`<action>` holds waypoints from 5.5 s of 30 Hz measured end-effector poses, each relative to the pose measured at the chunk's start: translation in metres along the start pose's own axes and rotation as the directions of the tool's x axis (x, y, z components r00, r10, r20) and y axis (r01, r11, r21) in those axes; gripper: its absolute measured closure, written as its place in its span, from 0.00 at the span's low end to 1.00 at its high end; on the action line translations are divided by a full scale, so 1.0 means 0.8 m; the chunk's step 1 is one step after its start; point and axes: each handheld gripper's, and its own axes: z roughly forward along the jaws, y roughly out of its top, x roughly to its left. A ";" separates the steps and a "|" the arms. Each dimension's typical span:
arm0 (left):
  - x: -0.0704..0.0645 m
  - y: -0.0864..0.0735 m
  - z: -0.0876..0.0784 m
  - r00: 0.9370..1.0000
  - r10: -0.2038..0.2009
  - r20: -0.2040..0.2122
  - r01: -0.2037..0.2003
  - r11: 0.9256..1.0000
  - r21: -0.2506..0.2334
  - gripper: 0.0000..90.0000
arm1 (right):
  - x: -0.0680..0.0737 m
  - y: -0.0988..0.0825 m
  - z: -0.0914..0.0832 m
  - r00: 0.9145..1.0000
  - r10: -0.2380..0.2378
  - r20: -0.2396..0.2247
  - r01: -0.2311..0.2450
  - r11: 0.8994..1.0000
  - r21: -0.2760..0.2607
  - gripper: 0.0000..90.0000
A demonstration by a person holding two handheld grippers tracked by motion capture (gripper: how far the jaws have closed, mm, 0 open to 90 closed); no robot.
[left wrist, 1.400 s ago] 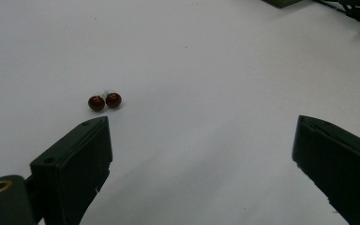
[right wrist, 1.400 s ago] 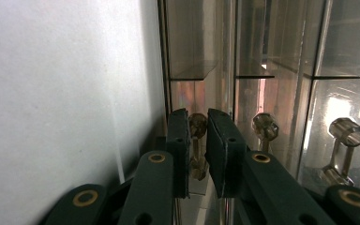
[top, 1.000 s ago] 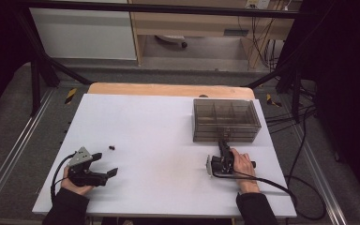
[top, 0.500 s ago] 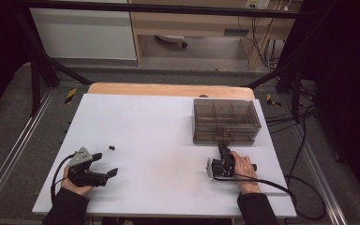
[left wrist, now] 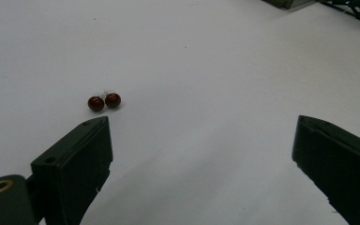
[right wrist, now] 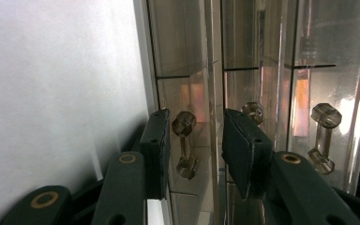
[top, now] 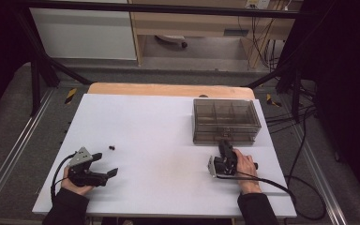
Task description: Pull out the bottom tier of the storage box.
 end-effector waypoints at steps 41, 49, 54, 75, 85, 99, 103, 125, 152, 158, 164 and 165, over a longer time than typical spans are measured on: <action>-0.001 0.000 0.000 1.000 0.005 0.000 -0.005 1.000 0.002 0.06 | 0.002 0.001 -0.009 0.998 -0.055 -0.015 0.055 0.998 -0.013 0.76; -0.001 0.000 0.000 1.000 0.005 0.000 -0.005 1.000 0.001 0.06 | 0.003 0.002 -0.013 0.999 -0.051 -0.018 0.051 0.999 -0.010 0.76; -0.001 0.000 0.000 1.000 0.002 0.000 -0.002 1.000 0.001 0.06 | 0.002 0.002 -0.017 0.998 -0.063 -0.021 0.062 0.998 -0.015 0.76; -0.001 0.000 0.000 1.000 0.005 0.000 -0.005 1.000 0.002 0.06 | 0.004 0.002 -0.030 0.998 -0.064 -0.021 0.064 0.998 -0.030 0.76; -0.001 0.000 0.000 1.000 0.004 -0.001 -0.004 1.000 0.002 0.06 | 0.005 0.002 -0.040 0.998 -0.064 -0.025 0.063 0.998 -0.030 0.76; -0.001 0.000 0.000 1.000 0.004 -0.002 -0.004 1.000 0.001 0.06 | 0.007 0.001 -0.051 0.998 -0.060 -0.033 0.059 0.998 -0.034 0.76; -0.001 0.000 0.000 1.000 0.005 -0.002 -0.005 1.000 0.001 0.06 | 0.007 0.000 -0.053 0.997 -0.063 -0.038 0.061 0.998 -0.032 0.76; -0.001 0.000 0.000 1.000 0.004 -0.002 -0.004 1.000 0.000 0.06 | 0.007 -0.002 -0.060 0.996 -0.061 -0.062 0.059 0.998 -0.035 0.76; -0.001 0.000 0.000 1.000 0.004 -0.001 -0.004 1.000 0.004 0.06 | -0.020 -0.006 -0.068 0.962 0.188 -0.198 -0.199 0.979 -0.037 0.36; 0.000 0.000 0.000 1.000 0.004 -0.002 -0.004 1.000 0.005 0.06 | -0.034 -0.008 -0.069 0.917 0.312 -0.249 -0.329 0.944 -0.029 0.24; 0.000 0.000 0.000 1.000 0.002 -0.002 -0.002 1.000 0.005 0.06 | -0.042 -0.008 -0.072 0.845 0.443 -0.301 -0.474 0.880 -0.037 0.18; 0.000 0.000 0.000 1.000 0.002 -0.002 -0.002 1.000 0.005 0.06 | -0.043 -0.007 -0.073 0.828 0.469 -0.307 -0.501 0.865 -0.031 0.17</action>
